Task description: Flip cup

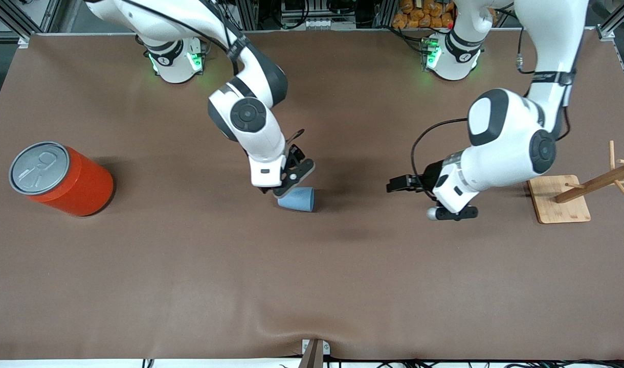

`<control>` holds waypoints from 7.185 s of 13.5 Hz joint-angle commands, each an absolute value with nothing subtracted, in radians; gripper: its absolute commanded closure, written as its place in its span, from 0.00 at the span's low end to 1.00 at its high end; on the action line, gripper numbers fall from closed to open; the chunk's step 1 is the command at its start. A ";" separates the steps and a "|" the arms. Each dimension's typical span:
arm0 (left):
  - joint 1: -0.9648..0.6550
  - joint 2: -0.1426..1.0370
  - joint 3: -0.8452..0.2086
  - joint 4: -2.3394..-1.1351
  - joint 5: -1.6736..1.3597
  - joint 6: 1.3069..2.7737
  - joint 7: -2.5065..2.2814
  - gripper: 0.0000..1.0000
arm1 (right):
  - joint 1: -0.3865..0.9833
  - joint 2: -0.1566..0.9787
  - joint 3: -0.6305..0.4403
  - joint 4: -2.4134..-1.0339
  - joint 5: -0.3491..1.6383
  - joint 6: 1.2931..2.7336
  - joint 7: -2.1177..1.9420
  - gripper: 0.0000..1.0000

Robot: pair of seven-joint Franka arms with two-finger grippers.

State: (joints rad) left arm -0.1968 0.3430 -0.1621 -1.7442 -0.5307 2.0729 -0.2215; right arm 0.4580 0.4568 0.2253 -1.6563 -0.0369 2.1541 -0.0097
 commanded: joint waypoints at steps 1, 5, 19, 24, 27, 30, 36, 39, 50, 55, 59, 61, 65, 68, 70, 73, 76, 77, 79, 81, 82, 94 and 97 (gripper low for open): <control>-0.219 0.379 -0.169 -1.750 -0.651 2.131 -0.236 0.00 | 0.338 0.332 0.225 -1.680 -0.025 2.027 -0.017 0.00; -0.227 0.452 -0.173 -1.746 -0.773 2.210 -0.213 0.00 | 0.204 0.201 0.190 -1.680 -0.015 1.846 -0.097 0.00; -0.308 0.672 -0.175 -1.732 -1.337 2.295 0.345 0.05 | 0.002 0.055 -0.029 -1.525 -0.012 1.478 -0.092 0.00; -0.365 0.758 -0.175 -1.654 -1.471 2.295 0.440 0.21 | 0.000 0.008 -0.031 -1.503 -0.008 1.384 0.017 0.00; -0.382 0.798 -0.175 -1.641 -1.497 2.293 0.483 0.28 | 0.003 -0.003 -0.073 -1.506 0.067 1.384 0.035 0.00; -0.382 0.827 -0.175 -1.615 -1.496 2.293 0.524 0.32 | 0.014 -0.008 -0.081 -1.503 0.077 1.451 -0.026 0.00; -0.396 0.845 -0.175 -1.576 -1.506 2.293 0.540 0.35 | 0.018 -0.009 -0.058 -1.454 -0.014 1.411 -0.020 0.00; -0.403 0.871 -0.175 -1.545 -1.508 2.293 0.569 0.37 | 0.018 -0.002 -0.061 -1.399 -0.002 1.405 -0.018 0.00; -0.440 0.888 -0.175 -1.517 -1.572 2.293 0.577 0.50 | 0.034 0.002 -0.060 -1.399 -0.008 1.371 -0.017 0.00; -0.440 0.905 -0.175 -1.519 -1.583 2.293 0.664 1.00 | 0.032 0.002 -0.060 -1.399 -0.011 1.379 -0.017 0.00; -0.433 0.867 -0.173 -1.517 -1.572 2.293 0.649 1.00 | 0.032 0.003 -0.060 -1.397 -0.015 1.379 -0.017 0.00; -0.423 0.824 -0.161 -1.520 -1.568 2.295 0.638 1.00 | 0.032 0.003 -0.060 -1.399 -0.014 1.379 -0.017 0.00; -0.410 0.701 -0.135 -1.532 -1.398 2.293 0.430 1.00 | 0.031 0.003 -0.060 -1.397 -0.017 1.379 -0.017 0.00; -0.362 0.619 -0.135 -1.537 -1.151 2.290 0.242 1.00 | 0.031 0.003 -0.060 -1.397 -0.012 1.379 -0.017 0.00; -0.329 0.556 -0.137 -1.543 -0.940 2.281 0.082 1.00 | 0.032 0.003 -0.060 -1.397 -0.014 1.379 -0.017 0.00; -0.238 0.482 -0.137 -1.545 -0.699 2.134 -0.005 1.00 | 0.029 0.003 -0.060 -1.396 -0.011 1.379 -0.017 0.00; -0.141 0.442 -0.137 -1.557 -0.539 2.033 -0.003 1.00 | 0.031 0.003 -0.060 -1.396 -0.009 1.379 -0.017 0.00; -0.127 0.431 -0.135 -1.575 -0.476 2.031 -0.006 1.00 | 0.032 0.003 -0.060 -1.396 -0.008 1.379 -0.017 0.00; -0.088 0.413 -0.133 -1.626 -0.349 2.031 -0.040 1.00 | 0.031 0.003 -0.060 -1.396 -0.009 1.379 -0.017 0.00; -0.028 0.397 -0.135 -1.676 -0.192 2.036 -0.066 1.00 | 0.029 0.003 -0.060 -1.394 -0.011 1.379 -0.017 0.00; -0.025 0.385 -0.135 -1.712 -0.158 2.048 -0.074 1.00 | 0.029 0.002 -0.060 -1.394 -0.011 1.379 -0.017 0.00; 0.037 0.356 -0.137 -1.940 -0.037 2.289 -0.149 1.00 | 0.023 0.002 -0.063 -1.393 0.002 1.374 -0.012 0.00; 0.037 0.379 -0.135 -1.939 -0.008 2.289 -0.149 1.00 | 0.020 0.003 -0.066 -1.393 0.025 1.377 0.035 0.00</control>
State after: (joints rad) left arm 0.0297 0.3781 -0.1279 -1.9237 -0.0562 2.2724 -0.1227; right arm 0.0240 0.0013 -0.0635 -1.4090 0.0053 1.3838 -0.0034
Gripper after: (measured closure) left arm 0.947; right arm 0.000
